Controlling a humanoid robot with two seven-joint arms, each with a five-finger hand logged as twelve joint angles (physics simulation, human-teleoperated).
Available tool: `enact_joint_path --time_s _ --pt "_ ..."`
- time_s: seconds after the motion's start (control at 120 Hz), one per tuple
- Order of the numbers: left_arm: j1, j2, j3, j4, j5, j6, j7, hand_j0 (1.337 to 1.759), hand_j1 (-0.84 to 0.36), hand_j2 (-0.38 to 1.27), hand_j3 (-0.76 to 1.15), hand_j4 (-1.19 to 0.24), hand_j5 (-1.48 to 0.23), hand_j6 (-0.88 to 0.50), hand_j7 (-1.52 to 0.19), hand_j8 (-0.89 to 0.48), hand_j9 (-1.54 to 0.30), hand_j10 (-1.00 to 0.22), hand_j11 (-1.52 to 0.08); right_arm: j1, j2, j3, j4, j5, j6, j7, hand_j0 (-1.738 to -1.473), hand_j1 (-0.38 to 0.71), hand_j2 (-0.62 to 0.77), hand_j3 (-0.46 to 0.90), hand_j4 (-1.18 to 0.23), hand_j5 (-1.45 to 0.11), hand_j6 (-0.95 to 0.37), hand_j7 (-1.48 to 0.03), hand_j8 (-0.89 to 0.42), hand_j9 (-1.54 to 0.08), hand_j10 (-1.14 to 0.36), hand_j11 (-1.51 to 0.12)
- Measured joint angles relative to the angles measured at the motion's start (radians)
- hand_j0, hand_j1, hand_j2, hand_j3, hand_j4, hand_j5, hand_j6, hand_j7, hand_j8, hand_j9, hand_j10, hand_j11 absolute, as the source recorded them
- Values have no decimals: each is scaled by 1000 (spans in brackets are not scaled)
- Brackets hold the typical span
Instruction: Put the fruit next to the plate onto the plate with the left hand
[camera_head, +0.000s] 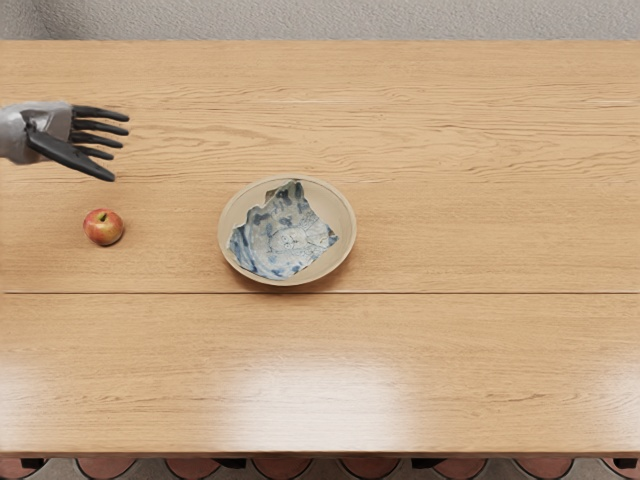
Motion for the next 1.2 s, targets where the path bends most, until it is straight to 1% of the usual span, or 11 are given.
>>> enact_joint_path --time_s 0.383,0.433,0.492,0.583,0.7,0.75,0.833,0.942,1.025,1.075,1.2 --pt "-9 -4 -9 5 -20 0 0 1658 53 51 0 -249 -322 -249 -322 -249 -322 -248 -322 0 0 1 -1 0 -1 7 -1658 -308 -7 0 -35 -45 -35 -45 -35 -45 -35 -45" --pt "-1 -4 -9 2 -16 0 8 1658 53 51 0 -249 -323 -249 -323 -249 -322 -248 -322 0 0 1 -1 0 -1 7 -1658 -308 -7 0 -35 -45 -35 -45 -35 -45 -35 -45" --pt "-8 39 -10 -47 2 0 37 1658 52 51 0 -250 -323 -250 -323 -249 -323 -249 -323 0 0 2 -1 0 -1 7 -1658 -308 -7 0 -35 -45 -35 -45 -35 -45 -35 -45" --pt "-29 157 -20 -218 58 0 80 1658 52 51 0 -249 -323 -249 -323 -248 -323 -248 -323 0 0 1 -1 0 -1 7 -1658 -308 -7 0 -35 -45 -35 -45 -35 -45 -35 -45" --pt "-27 223 -35 -415 165 4 128 1658 52 51 0 -249 -323 -249 -323 -249 -323 -249 -323 0 0 1 -2 0 -1 7 -1658 -308 -7 0 -35 -45 -35 -45 -35 -45 -35 -45" --pt "-27 238 -38 -492 215 56 141 1658 52 51 0 -250 -323 -250 -323 -250 -323 -249 -323 0 0 1 -2 0 -1 7 -1658 -308 -7 0 -35 -45 -35 -45 -35 -45 -35 -45" --pt "-18 246 -40 -582 312 196 153 1658 53 51 0 -250 -323 -251 -323 -250 -323 -250 -323 0 0 2 -3 0 -1 7 -1658 -308 -7 0 -35 -45 -35 -45 -35 -45 -35 -45" --pt "-5 244 -38 -645 416 373 182 1658 53 52 0 -251 -323 -252 -323 -251 -323 -251 -323 0 0 2 -3 0 -1 7 -1658 -308 -7 0 -35 -45 -35 -45 -35 -45 -35 -45" --pt "12 229 -37 -668 486 483 241 1658 53 52 0 -252 -324 -252 -323 -252 -323 -251 -323 0 0 2 -3 0 -1 7 -1658 -308 -7 0 -35 -45 -35 -45 -35 -45 -35 -45" --pt "24 220 -36 -677 527 536 286 1658 53 52 0 -253 -324 -253 -323 -253 -323 -252 -323 0 0 3 -3 0 -1 7 -1658 -308 -7 0 -35 -45 -35 -45 -35 -45 -35 -45" --pt "25 204 -35 -687 576 608 381 1658 53 53 0 -254 -324 -255 -324 -254 -324 -253 -324 5 0 4 -3 1 -1 7 -1658 -308 -7 0 -35 -45 -35 -45 -35 -45 -35 -45"
